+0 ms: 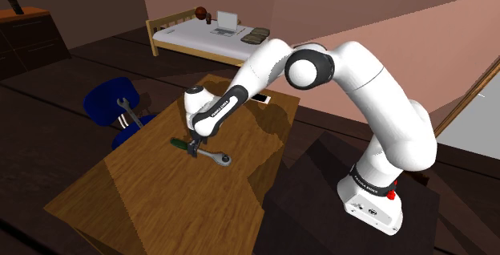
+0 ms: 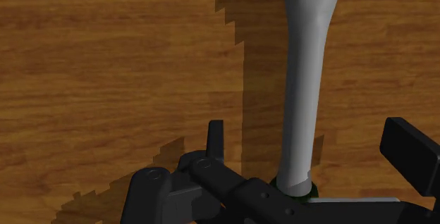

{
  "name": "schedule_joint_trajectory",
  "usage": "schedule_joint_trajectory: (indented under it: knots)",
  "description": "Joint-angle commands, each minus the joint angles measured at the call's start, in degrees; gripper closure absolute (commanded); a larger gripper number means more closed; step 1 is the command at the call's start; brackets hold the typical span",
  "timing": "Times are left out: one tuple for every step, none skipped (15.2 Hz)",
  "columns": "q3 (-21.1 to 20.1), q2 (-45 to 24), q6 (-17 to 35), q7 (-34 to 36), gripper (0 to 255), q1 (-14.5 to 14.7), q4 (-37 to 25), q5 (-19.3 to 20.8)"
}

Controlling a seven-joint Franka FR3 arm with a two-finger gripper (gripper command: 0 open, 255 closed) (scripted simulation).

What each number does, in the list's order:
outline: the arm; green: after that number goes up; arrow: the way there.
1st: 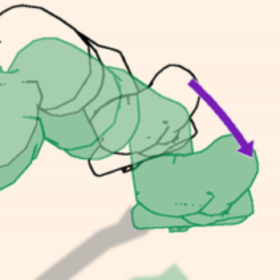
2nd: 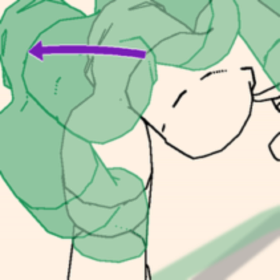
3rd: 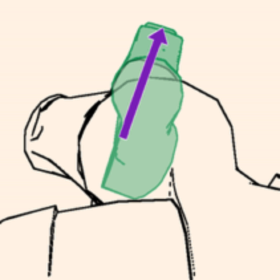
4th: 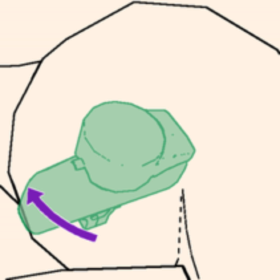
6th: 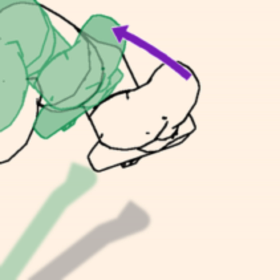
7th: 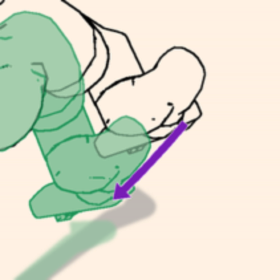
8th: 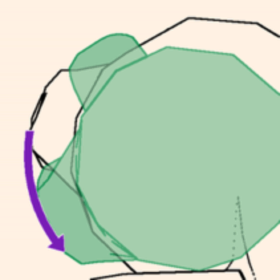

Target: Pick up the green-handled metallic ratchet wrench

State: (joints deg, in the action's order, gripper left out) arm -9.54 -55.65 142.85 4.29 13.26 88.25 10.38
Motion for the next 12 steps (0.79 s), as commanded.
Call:
schedule_joint_trajectory:
  knots:
    - [0.07, -0.5, 0.27, 0.02, 0, 0.06, -0.25, 0.05]
    - [0.07, -0.34, 0.4, 0.0, 255, -0.01, 0.05, 0.05]
    - [0.07, -0.37, 0.37, -0.02, 255, -0.01, -0.02, 0.05]
    - [0.07, -0.4, 0.35, -0.02, 255, -0.01, -0.06, 0.05]
    - [0.07, -0.39, 0.36, -0.02, 255, -0.01, -0.05, 0.05]
    - [0.07, -0.4, 0.36, -0.02, 255, 0.0, -0.06, 0.05]
    - [0.07, -0.38, 0.37, -0.02, 255, -0.01, -0.03, 0.05]
    - [0.07, -0.39, 0.36, -0.02, 255, -0.01, -0.05, 0.05]
    - [0.07, -0.38, 0.36, -0.02, 255, -0.01, -0.04, 0.05]
    - [0.07, -0.38, 0.36, -0.02, 255, -0.01, -0.03, 0.05]
    - [0.07, -0.5, 0.27, 0.02, 255, 0.06, -0.25, 0.05]
    - [-0.02, 0.2, -0.03, 0.01, 255, -0.01, 0.15, -0.01]
